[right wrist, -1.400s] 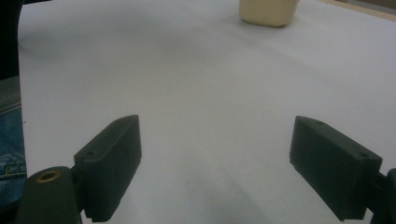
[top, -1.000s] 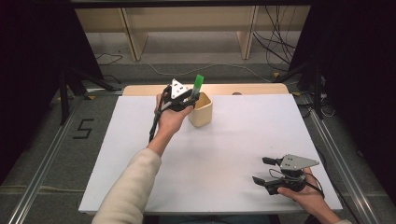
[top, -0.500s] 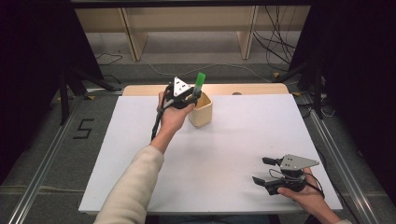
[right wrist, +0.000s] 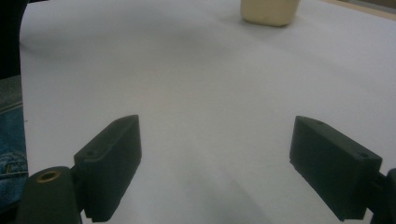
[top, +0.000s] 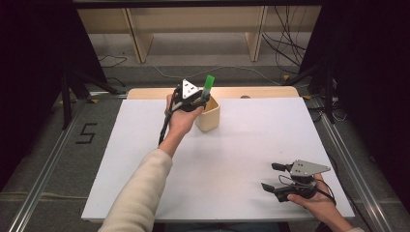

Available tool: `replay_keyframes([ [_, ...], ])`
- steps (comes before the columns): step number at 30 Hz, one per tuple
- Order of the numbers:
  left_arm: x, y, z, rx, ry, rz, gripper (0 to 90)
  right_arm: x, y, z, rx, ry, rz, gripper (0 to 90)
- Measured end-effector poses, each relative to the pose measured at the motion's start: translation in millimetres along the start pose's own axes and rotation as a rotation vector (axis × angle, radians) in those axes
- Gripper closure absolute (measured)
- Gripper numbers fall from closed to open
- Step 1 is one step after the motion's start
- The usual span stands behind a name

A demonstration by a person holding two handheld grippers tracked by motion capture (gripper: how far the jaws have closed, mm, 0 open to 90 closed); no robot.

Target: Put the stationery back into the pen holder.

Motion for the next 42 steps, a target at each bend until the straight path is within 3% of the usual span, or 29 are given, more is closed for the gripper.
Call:
replay_keyframes([
  [42, 0.4, -19.0, 5.2, -0.023, -0.017, -0.007, 66.1, -0.7, 0.8, -0.1, -0.009, -0.008, -0.009, 17.4],
])
Point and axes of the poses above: each handheld gripper's, and its own axes: y roughly backward along the jaws, z roughly out of its underside, x roughly to its right, the point moved 1 cm from there along -y, roughly forward along the jaws, and after that the axes turned 15 degrees about y, right-handed, at the moved point
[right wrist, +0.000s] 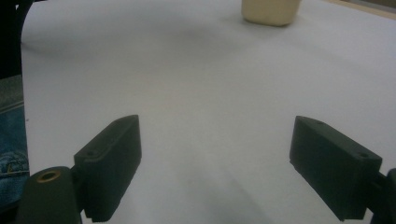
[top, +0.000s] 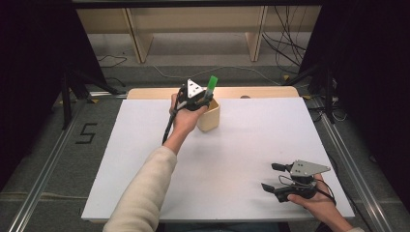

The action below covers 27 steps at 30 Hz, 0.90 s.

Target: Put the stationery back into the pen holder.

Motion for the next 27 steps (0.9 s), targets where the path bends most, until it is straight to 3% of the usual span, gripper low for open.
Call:
replay_keyframes([
  [20, -2.2, -8.2, 7.5, -0.03, -0.007, -0.002, 66.1, -0.1, 0.0, 0.1, -0.005, 0.003, -0.004, 17.4],
  [22, -1.9, -9.1, 8.3, -0.03, -0.006, -0.002, 66.1, 1.1, -1.0, 0.8, 0.004, 0.024, -0.001, 17.4],
  [27, -1.7, -11.6, 10.6, -0.037, -0.009, -0.005, 66.0, 0.3, -0.1, 0.2, -0.001, 0.007, -0.008, 17.4],
])
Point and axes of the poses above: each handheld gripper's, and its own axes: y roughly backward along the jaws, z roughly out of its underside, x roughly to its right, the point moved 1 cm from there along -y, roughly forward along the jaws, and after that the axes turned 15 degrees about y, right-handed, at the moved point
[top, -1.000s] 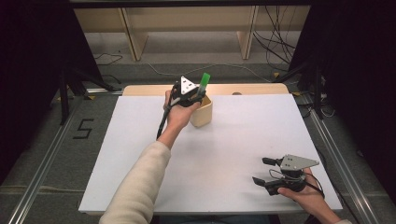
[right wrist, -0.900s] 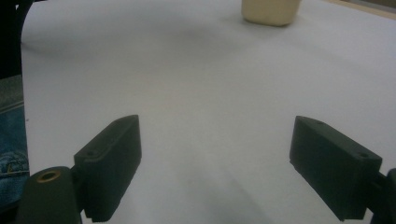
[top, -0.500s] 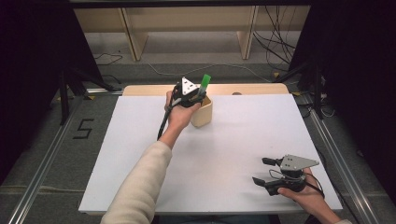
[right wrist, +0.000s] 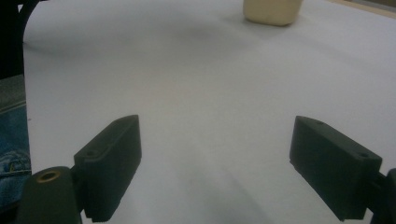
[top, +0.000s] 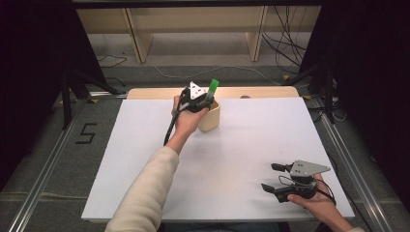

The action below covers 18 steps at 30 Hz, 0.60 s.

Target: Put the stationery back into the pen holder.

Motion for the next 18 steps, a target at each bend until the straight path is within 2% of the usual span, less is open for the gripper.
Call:
replay_keyframes([
  [2, -0.5, -0.2, 0.4, -0.004, 0.0, -0.002, 66.0, 0.8, -1.0, 0.7, 0.007, 0.016, 0.006, 17.4],
  [7, -1.7, -1.1, 1.5, -0.009, -0.003, -0.005, 66.0, -0.1, -0.4, 0.0, 0.0, -0.001, 0.0, 17.4],
  [13, -2.9, 0.4, 2.3, -0.011, 0.002, -0.005, 64.7, 0.4, -1.0, 0.4, 0.007, 0.009, 0.004, 17.4],
  [18, -3.4, 9.0, -1.2, -0.021, 0.035, -0.018, 49.5, 0.4, -1.0, 0.5, 0.007, 0.011, 0.005, 17.4],
])
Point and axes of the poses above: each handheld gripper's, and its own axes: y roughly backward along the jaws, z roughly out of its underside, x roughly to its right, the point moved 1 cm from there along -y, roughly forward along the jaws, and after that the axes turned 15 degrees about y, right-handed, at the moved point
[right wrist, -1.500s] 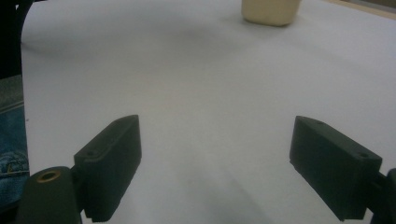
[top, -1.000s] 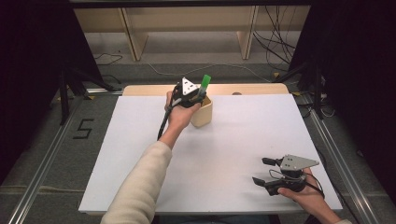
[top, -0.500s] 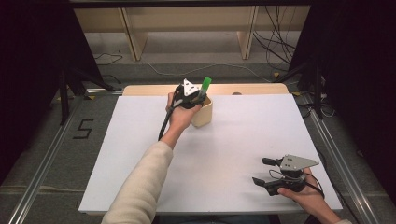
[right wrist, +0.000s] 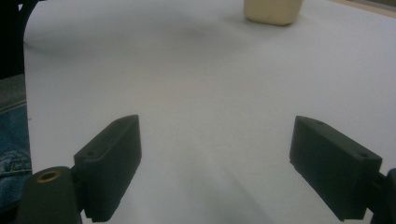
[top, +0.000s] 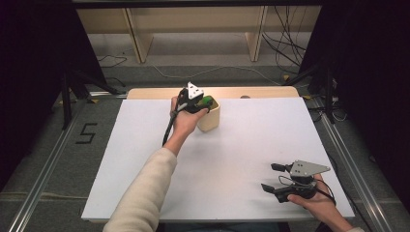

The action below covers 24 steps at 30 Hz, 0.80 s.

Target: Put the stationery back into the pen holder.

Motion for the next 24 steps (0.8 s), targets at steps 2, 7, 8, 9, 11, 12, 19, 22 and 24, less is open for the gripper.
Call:
replay_keyframes([
  [2, 0.2, 4.8, -1.5, -0.011, 0.002, -0.008, 43.7, -0.4, 0.0, -0.2, -0.003, -0.001, -0.003, 17.4],
  [7, 0.6, 16.2, -4.8, -0.018, -0.013, -0.035, 32.4, -1.4, 0.1, -0.8, -0.007, -0.015, -0.005, 17.4],
  [8, 0.6, 18.8, -5.4, -0.019, -0.013, -0.036, 30.9, -1.7, 0.2, -1.0, -0.008, -0.018, -0.005, 17.4],
  [9, 0.5, 22.3, -5.9, -0.022, -0.02, -0.041, 29.5, -1.6, 0.2, -0.9, -0.008, -0.017, -0.005, 17.4],
  [11, 1.1, 26.9, -6.0, -0.026, -0.028, -0.045, 27.0, -1.9, 0.1, -1.0, -0.008, -0.019, -0.005, 17.4],
  [12, 1.6, 30.0, -5.6, -0.031, -0.028, -0.047, 26.2, -1.4, -0.5, -0.7, -0.001, -0.011, 0.0, 17.4],
  [19, 2.4, 50.9, -0.9, -0.059, -0.038, -0.042, 22.3, -2.7, 0.0, -1.4, -0.007, -0.028, -0.003, 17.4],
  [22, 3.4, 60.2, 3.0, -0.057, -0.048, -0.049, 20.3, -2.1, -0.1, -1.1, -0.008, -0.019, -0.004, 17.4],
  [24, 4.4, 67.2, 7.2, -0.061, -0.053, -0.048, 20.0, -1.2, -0.8, -0.4, -0.002, -0.003, 0.002, 17.4],
])
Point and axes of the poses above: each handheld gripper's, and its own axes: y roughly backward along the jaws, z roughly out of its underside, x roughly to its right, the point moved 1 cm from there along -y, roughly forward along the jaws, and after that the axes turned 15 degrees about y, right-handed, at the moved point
